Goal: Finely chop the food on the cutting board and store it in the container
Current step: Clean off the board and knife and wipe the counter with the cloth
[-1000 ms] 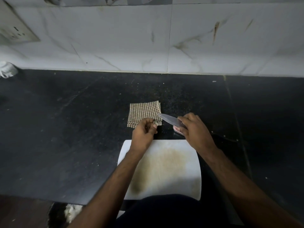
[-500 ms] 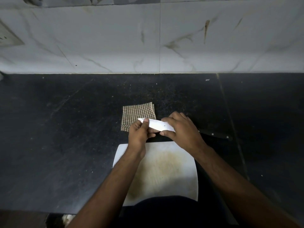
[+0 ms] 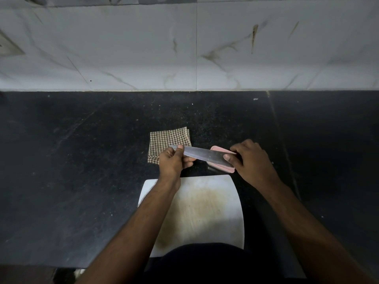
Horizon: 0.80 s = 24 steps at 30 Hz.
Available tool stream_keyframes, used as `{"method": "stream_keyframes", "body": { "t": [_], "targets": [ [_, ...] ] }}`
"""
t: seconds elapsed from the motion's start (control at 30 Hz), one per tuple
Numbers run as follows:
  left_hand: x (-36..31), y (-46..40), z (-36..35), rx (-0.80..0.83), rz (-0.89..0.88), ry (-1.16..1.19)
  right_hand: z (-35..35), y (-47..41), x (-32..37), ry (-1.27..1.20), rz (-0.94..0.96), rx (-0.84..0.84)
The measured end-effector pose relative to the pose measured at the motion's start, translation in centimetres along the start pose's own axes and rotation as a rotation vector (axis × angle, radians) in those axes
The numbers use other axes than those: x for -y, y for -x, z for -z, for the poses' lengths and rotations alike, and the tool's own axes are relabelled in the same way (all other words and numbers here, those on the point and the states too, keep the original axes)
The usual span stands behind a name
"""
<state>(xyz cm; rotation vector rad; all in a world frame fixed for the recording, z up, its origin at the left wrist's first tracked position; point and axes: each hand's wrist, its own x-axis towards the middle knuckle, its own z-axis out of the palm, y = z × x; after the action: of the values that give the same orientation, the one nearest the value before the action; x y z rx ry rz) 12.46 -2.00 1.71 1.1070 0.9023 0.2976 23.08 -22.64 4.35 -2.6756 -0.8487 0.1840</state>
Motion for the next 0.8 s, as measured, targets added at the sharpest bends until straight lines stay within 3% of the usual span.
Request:
{"method": "stream_keyframes", "body": {
  "t": [0.27,0.8],
  "targets": [
    [0.6,-0.6,-0.1,-0.034,0.064,0.039,-0.5,1.3,-1.2,-0.012,-0.061,0.033],
    [0.9,0.8,-0.2,0.09,0.112,0.041,0.0,1.0,-1.3,0.022,-0.055,0.02]
  ]
}}
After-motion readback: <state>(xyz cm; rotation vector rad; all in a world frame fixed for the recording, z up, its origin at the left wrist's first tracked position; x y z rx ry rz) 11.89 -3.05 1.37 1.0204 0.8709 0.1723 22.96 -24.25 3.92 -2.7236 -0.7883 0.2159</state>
